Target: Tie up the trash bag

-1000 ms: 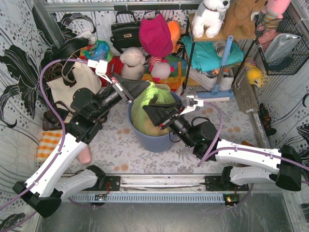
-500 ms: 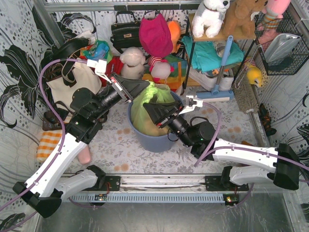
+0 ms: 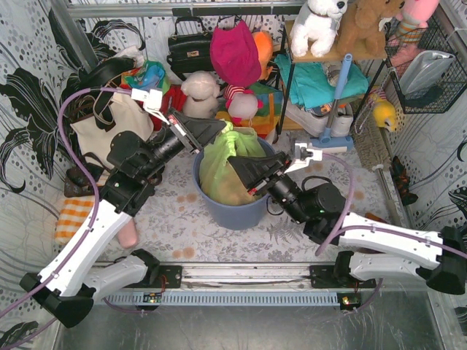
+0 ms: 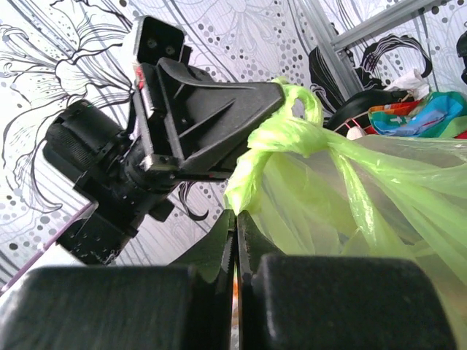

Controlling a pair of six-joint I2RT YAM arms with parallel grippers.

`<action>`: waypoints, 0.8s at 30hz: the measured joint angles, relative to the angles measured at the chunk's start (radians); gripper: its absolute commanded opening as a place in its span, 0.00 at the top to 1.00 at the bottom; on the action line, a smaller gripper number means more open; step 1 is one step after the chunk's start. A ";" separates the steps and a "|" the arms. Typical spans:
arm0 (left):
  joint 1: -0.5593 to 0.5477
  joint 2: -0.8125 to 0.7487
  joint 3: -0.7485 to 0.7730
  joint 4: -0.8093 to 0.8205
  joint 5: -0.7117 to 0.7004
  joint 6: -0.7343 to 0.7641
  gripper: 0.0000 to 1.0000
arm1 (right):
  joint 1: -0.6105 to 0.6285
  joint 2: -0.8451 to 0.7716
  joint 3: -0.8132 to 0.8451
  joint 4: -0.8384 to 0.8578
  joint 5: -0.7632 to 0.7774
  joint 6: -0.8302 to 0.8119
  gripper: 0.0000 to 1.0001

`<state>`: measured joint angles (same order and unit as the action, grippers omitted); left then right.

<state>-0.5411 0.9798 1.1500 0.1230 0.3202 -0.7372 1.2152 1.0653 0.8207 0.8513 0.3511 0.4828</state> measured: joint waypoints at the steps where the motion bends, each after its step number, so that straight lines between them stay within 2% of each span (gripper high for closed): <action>1: 0.000 0.004 0.003 -0.003 -0.003 0.009 1.00 | 0.000 -0.018 0.000 -0.023 -0.008 0.003 1.00; 13: 0.012 0.091 0.081 -0.086 -0.042 0.153 1.00 | -0.004 -0.127 0.100 -0.450 -0.198 -0.063 1.00; 24: 0.019 0.167 0.103 -0.182 -0.128 0.323 1.00 | -0.005 -0.108 0.207 -0.711 -0.400 -0.146 1.00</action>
<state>-0.5224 1.1473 1.2526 -0.0586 0.1921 -0.4137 1.2102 0.9569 1.0279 0.1398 -0.0486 0.3370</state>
